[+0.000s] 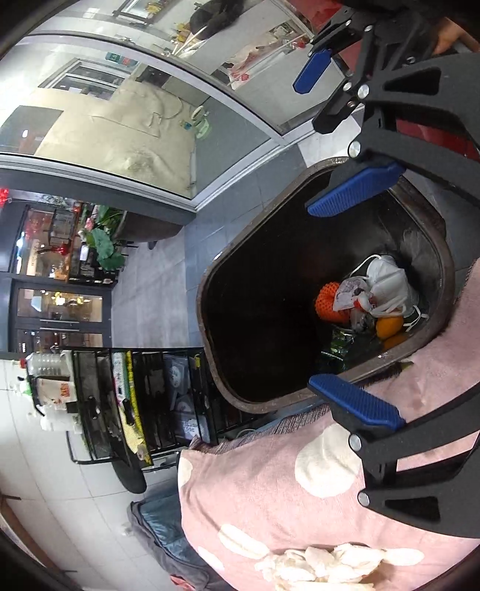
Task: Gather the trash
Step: 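Carry both bags over the brown bin and open both tools to drop them, then grasp a crumpled white tissue with the left tool while the right tool grasps another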
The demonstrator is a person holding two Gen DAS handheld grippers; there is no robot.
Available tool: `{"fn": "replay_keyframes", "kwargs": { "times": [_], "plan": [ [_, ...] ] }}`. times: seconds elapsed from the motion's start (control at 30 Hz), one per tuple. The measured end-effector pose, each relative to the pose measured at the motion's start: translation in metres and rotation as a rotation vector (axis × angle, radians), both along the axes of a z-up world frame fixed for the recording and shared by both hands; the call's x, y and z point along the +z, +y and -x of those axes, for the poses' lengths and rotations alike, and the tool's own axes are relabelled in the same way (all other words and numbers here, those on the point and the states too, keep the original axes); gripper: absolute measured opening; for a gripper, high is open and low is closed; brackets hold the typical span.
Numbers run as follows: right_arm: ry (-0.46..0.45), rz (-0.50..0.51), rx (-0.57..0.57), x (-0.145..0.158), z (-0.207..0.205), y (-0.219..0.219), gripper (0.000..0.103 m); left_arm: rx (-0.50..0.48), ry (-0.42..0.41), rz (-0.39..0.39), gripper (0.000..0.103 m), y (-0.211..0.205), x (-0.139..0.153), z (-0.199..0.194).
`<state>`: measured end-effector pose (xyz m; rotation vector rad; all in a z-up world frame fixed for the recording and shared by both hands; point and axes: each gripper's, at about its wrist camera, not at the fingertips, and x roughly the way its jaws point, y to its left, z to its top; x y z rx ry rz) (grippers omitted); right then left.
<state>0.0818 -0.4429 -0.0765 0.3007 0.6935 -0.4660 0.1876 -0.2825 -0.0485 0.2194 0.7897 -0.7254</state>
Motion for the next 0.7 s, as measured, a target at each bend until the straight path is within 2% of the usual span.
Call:
{"fn": "replay_keyframes", "kwargs": {
  "times": [0.4, 0.7],
  "plan": [
    [-0.02, -0.005, 0.109, 0.008, -0.015, 0.028, 0.079, 0.06, -0.061, 0.069, 0.095, 0.054, 0.023, 0.023],
    [-0.045, 0.003, 0.248, 0.021, -0.032, 0.076, 0.079, 0.184, -0.109, 0.112, 0.097, 0.117, 0.033, 0.031]
  ]
}}
